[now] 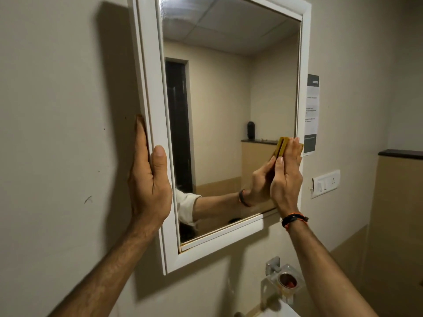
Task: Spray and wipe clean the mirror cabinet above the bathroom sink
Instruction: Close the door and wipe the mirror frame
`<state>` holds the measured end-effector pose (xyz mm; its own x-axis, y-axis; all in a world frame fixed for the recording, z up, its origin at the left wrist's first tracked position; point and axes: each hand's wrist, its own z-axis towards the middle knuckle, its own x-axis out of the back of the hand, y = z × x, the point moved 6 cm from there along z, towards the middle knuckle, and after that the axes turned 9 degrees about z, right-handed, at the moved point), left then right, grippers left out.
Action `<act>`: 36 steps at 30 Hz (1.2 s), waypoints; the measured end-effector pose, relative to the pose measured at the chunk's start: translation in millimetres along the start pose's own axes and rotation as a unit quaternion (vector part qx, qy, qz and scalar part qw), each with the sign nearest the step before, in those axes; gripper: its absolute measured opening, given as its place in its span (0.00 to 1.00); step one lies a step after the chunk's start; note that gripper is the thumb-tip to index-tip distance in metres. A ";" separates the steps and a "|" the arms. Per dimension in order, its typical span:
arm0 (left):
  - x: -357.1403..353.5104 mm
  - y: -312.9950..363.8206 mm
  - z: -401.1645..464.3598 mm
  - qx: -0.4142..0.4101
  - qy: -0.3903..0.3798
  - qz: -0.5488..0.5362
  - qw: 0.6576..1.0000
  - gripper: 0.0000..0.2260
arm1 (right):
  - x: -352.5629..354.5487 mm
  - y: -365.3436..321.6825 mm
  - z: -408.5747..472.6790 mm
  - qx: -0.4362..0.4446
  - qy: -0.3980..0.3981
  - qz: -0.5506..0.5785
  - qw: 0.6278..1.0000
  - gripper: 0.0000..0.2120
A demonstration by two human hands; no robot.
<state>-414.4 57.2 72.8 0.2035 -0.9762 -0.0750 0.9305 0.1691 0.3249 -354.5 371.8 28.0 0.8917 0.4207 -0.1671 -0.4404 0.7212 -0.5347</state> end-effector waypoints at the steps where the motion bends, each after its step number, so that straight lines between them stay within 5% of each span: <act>1: 0.0 0.5 0.3 -0.003 0.003 0.002 1.000 0.23 | 0.4 0.8 -2.9 0.000 -0.006 -0.004 1.000 0.26; 11: -1.6 -0.4 0.2 -0.009 0.009 0.004 1.000 0.23 | -6.8 -2.4 -52.0 -0.045 -0.032 -0.028 0.998 0.27; 24: -2.2 -2.0 1.0 0.011 -0.004 0.010 1.000 0.23 | -105.7 -148.9 -159.1 0.121 -0.146 0.058 0.980 0.26; 36: 3.6 -14.0 -50.2 0.053 -0.029 0.011 0.998 0.24 | -92.4 -120.0 -197.7 0.119 -0.171 0.003 0.978 0.25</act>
<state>-411.4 58.1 20.7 0.2026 -0.9792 -0.0132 0.8878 0.1780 0.4244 -363.4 137.5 -56.2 0.8196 0.5558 0.1392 -0.4937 0.8083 -0.3207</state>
